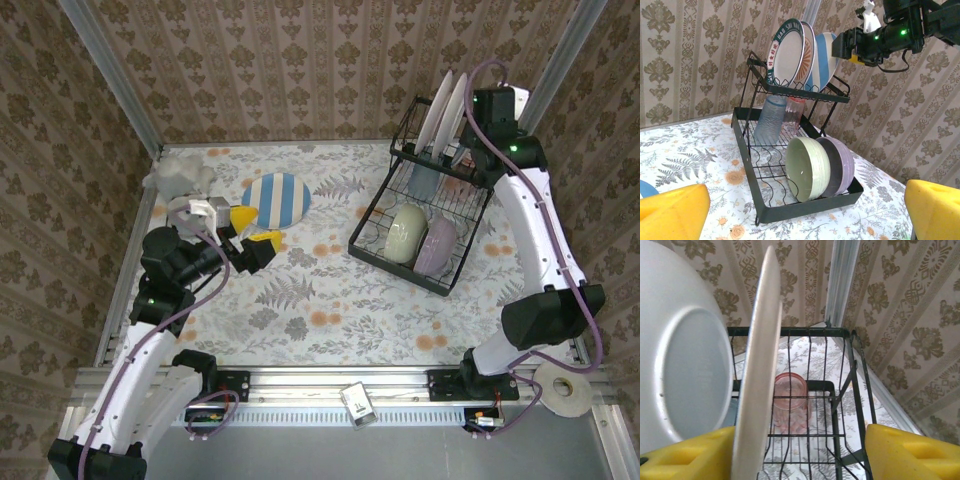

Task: Unload the mixed dishes from the dish rack

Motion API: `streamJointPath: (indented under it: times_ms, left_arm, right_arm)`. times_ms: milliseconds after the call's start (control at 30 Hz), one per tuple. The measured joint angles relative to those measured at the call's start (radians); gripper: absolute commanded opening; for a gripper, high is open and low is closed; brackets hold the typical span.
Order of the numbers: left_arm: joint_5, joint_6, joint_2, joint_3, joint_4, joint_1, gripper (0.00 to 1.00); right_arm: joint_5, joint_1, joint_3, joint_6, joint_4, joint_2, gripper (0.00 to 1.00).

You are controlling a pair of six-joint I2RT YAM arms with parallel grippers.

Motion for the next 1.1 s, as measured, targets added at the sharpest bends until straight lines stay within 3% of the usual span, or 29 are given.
streamJointPath:
  times_ms: [533, 1100]
  left_arm:
    - [0.000, -0.008, 0.000, 0.000, 0.012, 0.000, 1.00]
    - [0.003, -0.015, 0.000, -0.002, 0.014, 0.000, 1.00]
  right_arm:
    - [-0.087, -0.021, 0.160, 0.113, -0.093, 0.105, 0.55]
    - [-0.109, -0.042, 0.252, 0.181, -0.147, 0.158, 0.33]
